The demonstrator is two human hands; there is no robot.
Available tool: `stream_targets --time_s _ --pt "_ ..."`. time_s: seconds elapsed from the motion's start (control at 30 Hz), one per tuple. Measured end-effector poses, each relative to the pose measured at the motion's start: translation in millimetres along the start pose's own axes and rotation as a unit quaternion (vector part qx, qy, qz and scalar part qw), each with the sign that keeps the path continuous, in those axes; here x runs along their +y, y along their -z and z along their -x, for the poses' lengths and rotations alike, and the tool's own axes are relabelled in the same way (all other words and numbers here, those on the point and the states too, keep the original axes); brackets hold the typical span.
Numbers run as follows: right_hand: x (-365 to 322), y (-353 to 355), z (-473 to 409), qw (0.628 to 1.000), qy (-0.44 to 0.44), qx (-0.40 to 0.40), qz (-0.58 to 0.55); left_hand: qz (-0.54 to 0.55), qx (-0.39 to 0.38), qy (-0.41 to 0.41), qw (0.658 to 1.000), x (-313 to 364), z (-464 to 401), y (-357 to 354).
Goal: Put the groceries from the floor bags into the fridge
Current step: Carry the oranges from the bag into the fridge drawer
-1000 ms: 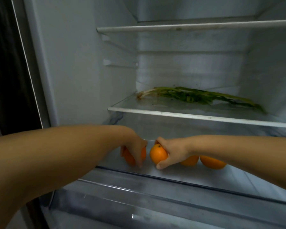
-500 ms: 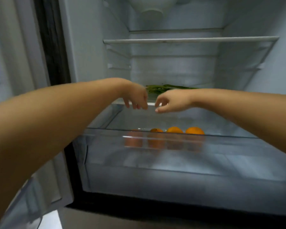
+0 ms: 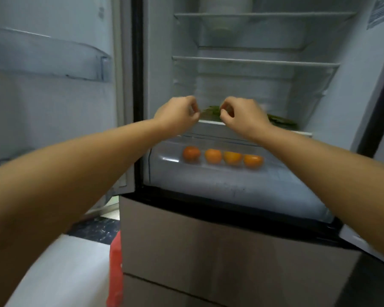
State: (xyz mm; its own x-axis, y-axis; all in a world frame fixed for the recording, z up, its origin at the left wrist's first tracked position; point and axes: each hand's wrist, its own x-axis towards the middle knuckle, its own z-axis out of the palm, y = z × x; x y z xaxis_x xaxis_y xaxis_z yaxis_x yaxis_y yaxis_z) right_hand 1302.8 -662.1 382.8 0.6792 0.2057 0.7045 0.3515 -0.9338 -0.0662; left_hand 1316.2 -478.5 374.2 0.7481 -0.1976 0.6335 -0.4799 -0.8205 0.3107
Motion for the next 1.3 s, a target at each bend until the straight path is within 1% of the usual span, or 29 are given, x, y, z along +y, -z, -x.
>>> stream_targets --time_s 0.03,0.1,0.17,0.27,0.33,0.4,0.47,0.53,0.6,0.7,0.83,0.9,0.97,1.1,1.2,1.3 --pt "-9.0 -2.8 14.9 1.0 0.016 0.01 -0.024 0.004 -0.002 0.02 1.0 1.0 19.0 1.5" --pt "-25.6 -10.2 48.7 0.998 0.045 -0.009 -0.048 -0.006 -0.026 0.052 0.998 1.8 60.5 -0.7" --pt "-37.6 -19.1 85.8 0.995 0.068 -0.056 -0.037 -0.016 -0.055 0.081 0.995 -0.5 107.3 -5.6" --pt "-52.4 -35.3 137.1 0.987 0.103 -0.123 -0.02 -0.001 -0.07 0.149 0.986 -8.0 180.0 -7.9" --pt "-70.9 -52.6 172.7 0.973 0.143 -0.182 0.013 0.003 -0.086 0.202 0.976 -16.7 235.9 -11.1" --pt "-99.9 -71.6 206.8 0.948 0.19 -0.251 0.049 -0.004 -0.108 0.252 0.962 -29.0 293.0 -12.3" --pt "-138.8 -86.3 241.2 0.927 0.212 -0.307 0.042 -0.014 -0.127 0.303 0.944 -42.6 348.7 -7.5" --pt "-185.7 -93.9 272.6 0.912 0.231 -0.338 0.007 -0.024 -0.126 0.357 0.925 -55.7 400.0 8.8" --pt "-238.3 -95.2 298.3 0.896 0.269 -0.353 -0.016 -0.042 -0.108 0.404 0.907 -68.4 447.4 36.1" --pt "-322.1 -84.4 326.7 0.878 0.32 -0.352 -0.044 -0.072 -0.074 0.458 0.883 -79.4 519.8 98.7" --pt "-435.0 -58.8 371.0 0.861 0.349 -0.358 -0.089 -0.089 -0.022 0.517 0.851 -79.9 639.0 197.2" --pt "-491.8 -44.0 405.4 0.848 0.362 -0.373 -0.105 -0.097 -0.003 0.552 0.828 -71.7 705.5 244.4" --pt "-548.7 -31.9 445.4 0.829 0.399 -0.378 -0.105 -0.116 0.007 0.584 0.803 -62.0 769.9 287.8" --pt "-656.1 -1.2 517.8 0.792 0.464 -0.378 -0.119 -0.151 0.032 0.652 0.742 -49.5 882.0 371.6" --pt "-722.0 15.4 551.2 0.764 0.506 -0.379 -0.13 -0.158 0.048 0.693 0.702 -50.9 941.9 418.8" --pt "-776.8 20.2 569.6 0.748 0.528 -0.38 -0.132 -0.147 0.083 0.716 0.677 -58.7 983.0 448.0"
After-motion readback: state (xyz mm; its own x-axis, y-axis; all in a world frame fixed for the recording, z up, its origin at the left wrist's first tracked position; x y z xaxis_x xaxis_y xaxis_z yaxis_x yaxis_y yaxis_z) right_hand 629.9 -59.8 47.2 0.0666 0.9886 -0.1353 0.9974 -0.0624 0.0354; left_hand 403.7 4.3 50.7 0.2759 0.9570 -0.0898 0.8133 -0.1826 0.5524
